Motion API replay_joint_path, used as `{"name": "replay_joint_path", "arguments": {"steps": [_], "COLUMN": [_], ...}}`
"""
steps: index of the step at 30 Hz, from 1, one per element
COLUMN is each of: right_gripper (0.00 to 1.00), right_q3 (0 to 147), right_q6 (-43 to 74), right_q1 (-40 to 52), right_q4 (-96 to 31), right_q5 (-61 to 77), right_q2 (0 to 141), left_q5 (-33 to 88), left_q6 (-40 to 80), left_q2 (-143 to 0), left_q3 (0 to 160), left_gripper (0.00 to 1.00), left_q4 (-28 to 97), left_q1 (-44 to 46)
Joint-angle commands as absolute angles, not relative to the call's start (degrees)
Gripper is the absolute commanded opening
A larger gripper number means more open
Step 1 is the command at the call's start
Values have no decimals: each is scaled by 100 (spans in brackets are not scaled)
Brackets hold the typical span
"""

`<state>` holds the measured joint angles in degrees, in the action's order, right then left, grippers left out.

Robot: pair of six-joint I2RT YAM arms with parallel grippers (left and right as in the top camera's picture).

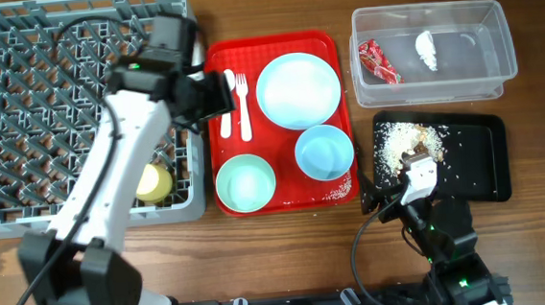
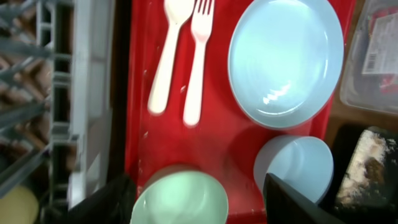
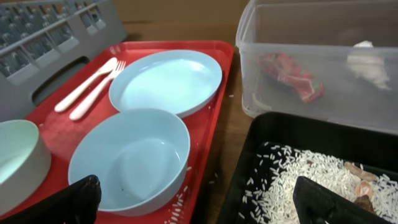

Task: Sort waste into correct bins and load items into the dishwasher rack
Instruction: 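Reach the left gripper toward the white fork and spoon, then grasp the white spoon with the left gripper and drop it in the rack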

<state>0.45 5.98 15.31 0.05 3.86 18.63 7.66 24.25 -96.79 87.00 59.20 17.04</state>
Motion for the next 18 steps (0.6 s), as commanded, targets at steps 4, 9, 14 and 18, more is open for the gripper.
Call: {"name": "replay_joint_path", "arguments": {"steps": [4, 9, 14, 18], "right_gripper": [100, 100, 100, 100], "right_q3": [30, 30, 30, 30], "right_q6": [642, 642, 644, 644], "right_q1": [1503, 1503, 1503, 1492], "right_q4": [23, 23, 23, 30], "right_q5": [449, 449, 449, 449], "right_q2": [2176, 2392, 2596, 2228], "left_q5": [-1402, -1612, -1278, -961], "left_q6": [2425, 2635, 2663, 2320], "left_q2": [-10451, -10766, -10772, -10860], "left_q3": [8711, 8711, 8711, 8700], "left_gripper": [64, 69, 67, 64], "left_q4": [5231, 5155, 4995, 4921], "left_q1": [2276, 2001, 1684, 1734]}}
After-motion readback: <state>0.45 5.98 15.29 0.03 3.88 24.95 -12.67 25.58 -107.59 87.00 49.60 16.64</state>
